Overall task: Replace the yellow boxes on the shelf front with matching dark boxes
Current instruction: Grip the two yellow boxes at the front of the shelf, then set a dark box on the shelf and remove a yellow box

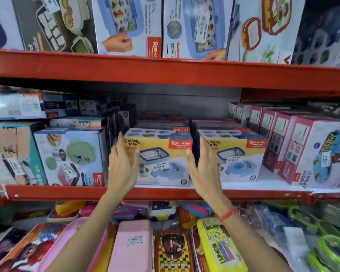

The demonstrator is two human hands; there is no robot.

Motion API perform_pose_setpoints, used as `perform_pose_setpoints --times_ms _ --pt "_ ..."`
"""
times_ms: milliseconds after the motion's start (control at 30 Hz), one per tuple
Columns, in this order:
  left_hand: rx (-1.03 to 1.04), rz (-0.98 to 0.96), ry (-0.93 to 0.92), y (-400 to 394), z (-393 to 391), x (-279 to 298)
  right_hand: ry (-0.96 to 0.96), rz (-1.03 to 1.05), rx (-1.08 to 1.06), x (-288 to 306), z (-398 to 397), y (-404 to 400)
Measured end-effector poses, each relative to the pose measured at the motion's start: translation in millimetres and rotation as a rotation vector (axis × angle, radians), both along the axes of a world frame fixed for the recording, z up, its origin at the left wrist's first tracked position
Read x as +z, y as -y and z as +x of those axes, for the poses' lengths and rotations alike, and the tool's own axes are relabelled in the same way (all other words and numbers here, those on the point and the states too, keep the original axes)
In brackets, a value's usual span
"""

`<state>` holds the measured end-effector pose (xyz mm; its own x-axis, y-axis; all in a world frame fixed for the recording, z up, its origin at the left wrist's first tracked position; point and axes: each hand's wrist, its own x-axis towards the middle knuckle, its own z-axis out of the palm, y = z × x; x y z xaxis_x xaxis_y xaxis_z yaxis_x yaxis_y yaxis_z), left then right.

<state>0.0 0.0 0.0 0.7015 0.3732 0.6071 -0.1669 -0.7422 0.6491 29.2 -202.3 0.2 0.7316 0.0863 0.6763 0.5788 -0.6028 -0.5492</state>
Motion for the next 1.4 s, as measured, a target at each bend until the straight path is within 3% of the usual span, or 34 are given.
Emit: perform_pose_setpoints --times_ms 200,367,500,633,767,933,1100,1400 --pt "-0.077 -0.346 -0.257 3 -4 3 -0.409 0.213 0.132 -3 0 -13" --pt "-0.124 -0.704 -0.284 -14 -1 6 -0.756 0.526 0.225 7 7 -14" --pt "-0.212 -0.911 -0.116 -24 -1 15 -0.691 0.713 0.225 21 9 -10" --pt "-0.327 -0.975 -0.119 -35 1 22 -0.535 0.792 0.266 40 14 5" --pt "-0.393 -0.906 -0.198 -42 0 30 -0.516 0.746 0.376 59 20 8" --pt "-0.515 -0.854 -0.058 -43 9 28 -0.427 0.581 0.409 60 30 5" --pt "-0.403 -0.732 0.05 -40 14 16 -0.285 0.364 0.328 36 33 -2" --pt "-0.199 -0.74 0.096 -19 18 -19 -0.152 0.287 0.15 -20 34 -17"
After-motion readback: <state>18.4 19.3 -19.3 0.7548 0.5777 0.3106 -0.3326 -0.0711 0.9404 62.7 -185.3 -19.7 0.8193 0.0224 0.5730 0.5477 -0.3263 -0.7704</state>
